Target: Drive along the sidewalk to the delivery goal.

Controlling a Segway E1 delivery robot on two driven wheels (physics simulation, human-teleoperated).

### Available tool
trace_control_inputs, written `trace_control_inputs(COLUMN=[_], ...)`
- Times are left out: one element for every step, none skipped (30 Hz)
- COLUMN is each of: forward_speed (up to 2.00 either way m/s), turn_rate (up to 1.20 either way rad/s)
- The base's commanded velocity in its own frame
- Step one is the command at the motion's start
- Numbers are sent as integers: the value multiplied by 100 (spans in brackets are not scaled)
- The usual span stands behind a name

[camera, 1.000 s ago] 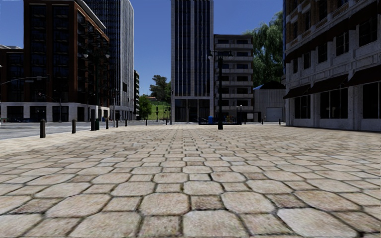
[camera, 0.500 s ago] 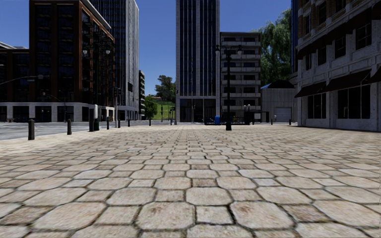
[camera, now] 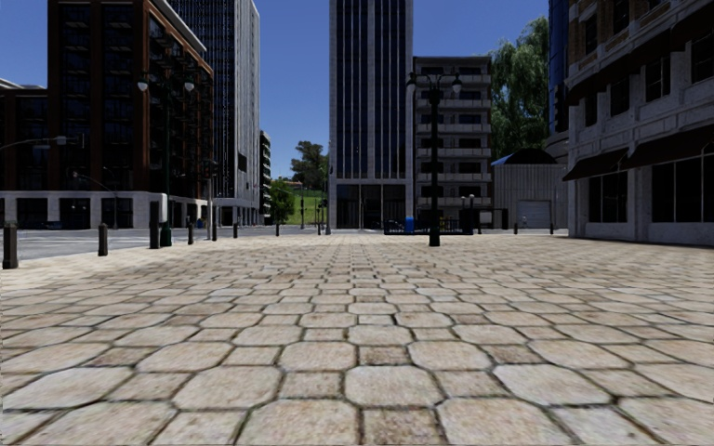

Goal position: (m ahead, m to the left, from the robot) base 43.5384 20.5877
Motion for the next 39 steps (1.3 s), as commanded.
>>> trace_control_inputs(forward_speed=[200, 200, 200, 200, 200, 200, 200, 200, 200, 200, 200, 200, 200, 200, 200, 200, 200, 200, 200, 200, 200, 200, 200, 200, 200, 200, 200, 200, 200, 200, 200, 200, 200, 200, 200, 200, 200, 200, 200], turn_rate=[0, 0, 0, 0, 0, 0, 0, 0, 0, 0, 0, 0, 0, 0, 0, 0, 0, 0, 0, 0, 0, 0, 0, 0, 0, 0, 0, 0, 0, 0, 0, 0, 0, 0, 0, 0, 0, 0, 0])
